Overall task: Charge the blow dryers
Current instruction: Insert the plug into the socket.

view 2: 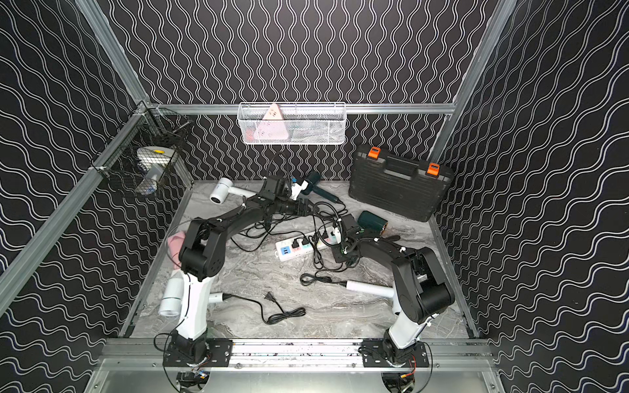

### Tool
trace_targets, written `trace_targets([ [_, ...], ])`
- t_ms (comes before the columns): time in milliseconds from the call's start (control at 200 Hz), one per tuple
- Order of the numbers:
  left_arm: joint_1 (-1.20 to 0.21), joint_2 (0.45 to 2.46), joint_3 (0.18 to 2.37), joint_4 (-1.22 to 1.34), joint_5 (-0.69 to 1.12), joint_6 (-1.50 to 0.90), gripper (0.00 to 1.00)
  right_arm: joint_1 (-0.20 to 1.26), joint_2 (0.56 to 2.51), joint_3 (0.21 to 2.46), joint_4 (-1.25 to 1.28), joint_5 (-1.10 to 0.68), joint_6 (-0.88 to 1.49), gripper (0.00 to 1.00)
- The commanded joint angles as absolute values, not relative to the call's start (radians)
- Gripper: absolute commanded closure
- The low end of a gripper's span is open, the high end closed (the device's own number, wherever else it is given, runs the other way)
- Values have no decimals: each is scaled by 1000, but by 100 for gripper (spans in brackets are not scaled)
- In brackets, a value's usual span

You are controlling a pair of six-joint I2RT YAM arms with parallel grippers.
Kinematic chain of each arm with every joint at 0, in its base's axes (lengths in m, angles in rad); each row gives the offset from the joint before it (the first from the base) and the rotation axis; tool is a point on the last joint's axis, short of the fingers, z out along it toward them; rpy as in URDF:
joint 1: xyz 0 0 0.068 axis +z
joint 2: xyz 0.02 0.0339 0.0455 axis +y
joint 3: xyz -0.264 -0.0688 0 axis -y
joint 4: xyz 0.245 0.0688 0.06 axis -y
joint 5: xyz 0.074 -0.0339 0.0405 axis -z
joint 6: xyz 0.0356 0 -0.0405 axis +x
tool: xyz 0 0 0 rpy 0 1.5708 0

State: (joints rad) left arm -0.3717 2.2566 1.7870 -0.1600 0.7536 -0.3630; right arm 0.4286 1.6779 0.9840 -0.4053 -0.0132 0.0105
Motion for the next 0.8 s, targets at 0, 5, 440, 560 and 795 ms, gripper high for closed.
trace_targets([
  [0,-371,2308,1844,-305,835,-309,29,430,1689,989,-371,-32,-3,100],
  [5,-370,2310,1845,-307,836,-309,29,431,1690,990,-370,-33,-3,100],
  [440,-392,2375,1856,-417,879,-219,18,449,1749,1020,-315,-13,-28,100],
  [560,-394,2412,1879,-436,890,-207,18,482,1761,1035,-316,-1,-29,100],
  [795,-394,2448,1902,-418,936,-212,18,499,1804,1067,-331,17,-29,100],
])
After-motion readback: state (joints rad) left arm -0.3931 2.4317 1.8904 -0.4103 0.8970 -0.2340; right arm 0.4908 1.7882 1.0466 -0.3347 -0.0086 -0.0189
